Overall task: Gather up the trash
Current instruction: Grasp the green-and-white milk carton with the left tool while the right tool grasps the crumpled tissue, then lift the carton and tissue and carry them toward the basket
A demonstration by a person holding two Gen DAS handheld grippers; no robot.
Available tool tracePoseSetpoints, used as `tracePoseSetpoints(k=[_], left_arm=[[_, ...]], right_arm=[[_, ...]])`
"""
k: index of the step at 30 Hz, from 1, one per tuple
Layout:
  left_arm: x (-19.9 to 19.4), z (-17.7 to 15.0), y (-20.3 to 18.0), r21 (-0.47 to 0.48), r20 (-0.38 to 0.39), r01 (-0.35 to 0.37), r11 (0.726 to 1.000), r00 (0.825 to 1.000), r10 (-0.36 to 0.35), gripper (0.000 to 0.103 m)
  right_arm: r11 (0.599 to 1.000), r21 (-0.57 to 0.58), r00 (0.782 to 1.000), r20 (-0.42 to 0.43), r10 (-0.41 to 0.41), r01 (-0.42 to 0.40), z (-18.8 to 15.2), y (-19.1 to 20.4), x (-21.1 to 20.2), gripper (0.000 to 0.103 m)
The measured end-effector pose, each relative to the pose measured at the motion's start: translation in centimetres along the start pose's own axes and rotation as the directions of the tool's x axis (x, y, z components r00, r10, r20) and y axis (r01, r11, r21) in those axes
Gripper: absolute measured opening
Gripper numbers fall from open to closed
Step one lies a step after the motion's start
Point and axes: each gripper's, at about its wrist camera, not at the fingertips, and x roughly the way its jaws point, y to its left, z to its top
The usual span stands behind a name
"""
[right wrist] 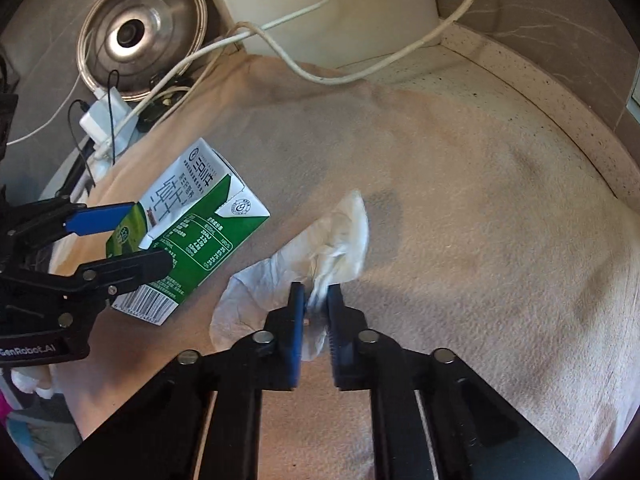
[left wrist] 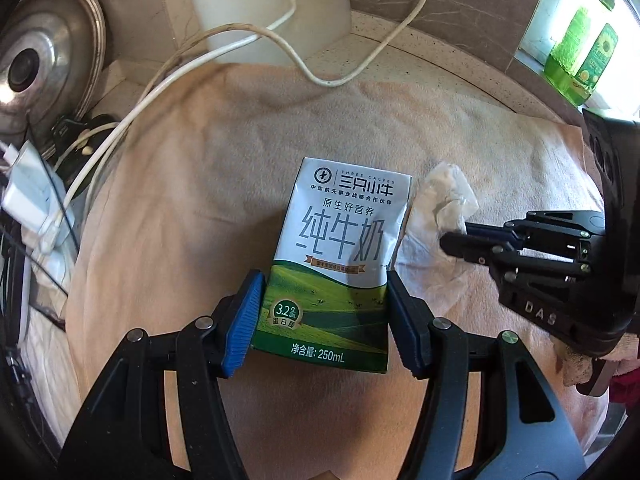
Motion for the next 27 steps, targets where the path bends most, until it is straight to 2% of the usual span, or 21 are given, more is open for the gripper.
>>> tracePoseSetpoints(k=[3, 18, 27], left_arm=[[-0.7, -0.8, 0.0, -0.007, 0.011, -0.007, 1.000, 1.000, 0.007, 0.061], [-5.9, -5.9, 1.9, -0.102, 0.078, -0.019, 0.995, 0.997, 0.027, 0.061], [-9.0, -10.4, 3.7, -0.140, 0.097, -0.017, 0.990, 0.995, 0.031, 0.061]], right_arm=[[1.000, 0.017, 1.000, 0.012, 0.016, -0.016, -0.2, -0.1, -0.6, 0.004], [0.994, 0.086, 0.991, 0.120, 0.059, -0.070, -3.4, 0.5, -7.7, 0.003], [0.989, 0.109, 0.984, 0.154, 0.087, -0.104, -5.8, 3.5, -10.4, 0.003]])
